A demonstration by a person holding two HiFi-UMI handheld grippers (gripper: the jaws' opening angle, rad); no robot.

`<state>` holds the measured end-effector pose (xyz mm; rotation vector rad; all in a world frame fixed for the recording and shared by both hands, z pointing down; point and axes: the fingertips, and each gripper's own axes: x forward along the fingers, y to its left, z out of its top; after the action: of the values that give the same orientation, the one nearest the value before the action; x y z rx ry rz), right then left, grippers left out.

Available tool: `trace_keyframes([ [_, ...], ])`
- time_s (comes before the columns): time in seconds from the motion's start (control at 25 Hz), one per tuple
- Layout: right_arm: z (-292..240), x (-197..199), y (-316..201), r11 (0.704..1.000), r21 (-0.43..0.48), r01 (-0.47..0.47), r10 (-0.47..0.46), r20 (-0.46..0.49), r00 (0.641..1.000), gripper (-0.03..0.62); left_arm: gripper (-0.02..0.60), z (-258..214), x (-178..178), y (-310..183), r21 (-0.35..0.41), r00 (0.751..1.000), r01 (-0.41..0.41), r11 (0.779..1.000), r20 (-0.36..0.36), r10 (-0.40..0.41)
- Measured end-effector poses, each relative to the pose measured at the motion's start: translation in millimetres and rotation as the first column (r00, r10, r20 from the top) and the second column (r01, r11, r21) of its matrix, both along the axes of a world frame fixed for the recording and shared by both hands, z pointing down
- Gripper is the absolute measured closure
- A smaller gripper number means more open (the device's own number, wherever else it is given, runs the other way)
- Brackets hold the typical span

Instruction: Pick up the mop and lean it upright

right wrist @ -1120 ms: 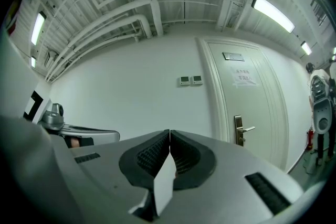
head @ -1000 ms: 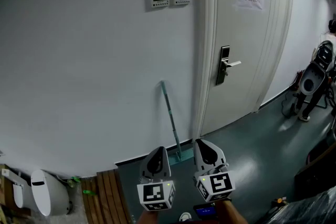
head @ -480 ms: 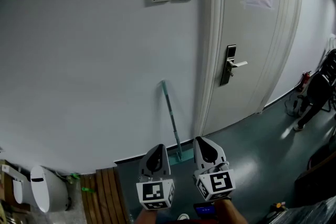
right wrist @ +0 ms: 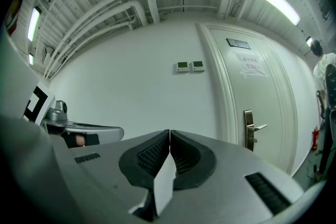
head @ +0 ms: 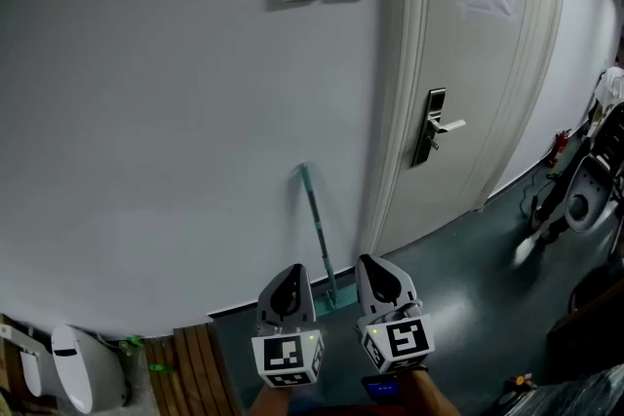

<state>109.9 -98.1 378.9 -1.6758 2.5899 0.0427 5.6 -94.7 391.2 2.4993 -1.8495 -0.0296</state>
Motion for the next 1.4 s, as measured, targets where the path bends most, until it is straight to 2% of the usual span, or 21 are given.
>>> trace_keyframes([
  [0.68, -12, -99, -154, 0.998, 0.006, -0.063, 0.063, -0.026, 0.998, 0.577, 0.568, -15, -99, -158, 0.034, 0.998, -0.06, 0.998, -0.008, 0.061],
  [1.0, -10, -105, -193, 0.995, 0.006, -0.102, 0.103, -0.052, 0.993, 0.576, 0.568, -16, -99, -200, 0.048, 0.994, -0.099, 0.994, -0.037, 0.101],
  [1.4, -11, -88, -219, 0.996, 0.008, -0.085, 0.085, -0.037, 0.996, 0.577, 0.568, -9, -87, -222, 0.033, 0.998, -0.069, 0.997, 0.004, 0.069],
])
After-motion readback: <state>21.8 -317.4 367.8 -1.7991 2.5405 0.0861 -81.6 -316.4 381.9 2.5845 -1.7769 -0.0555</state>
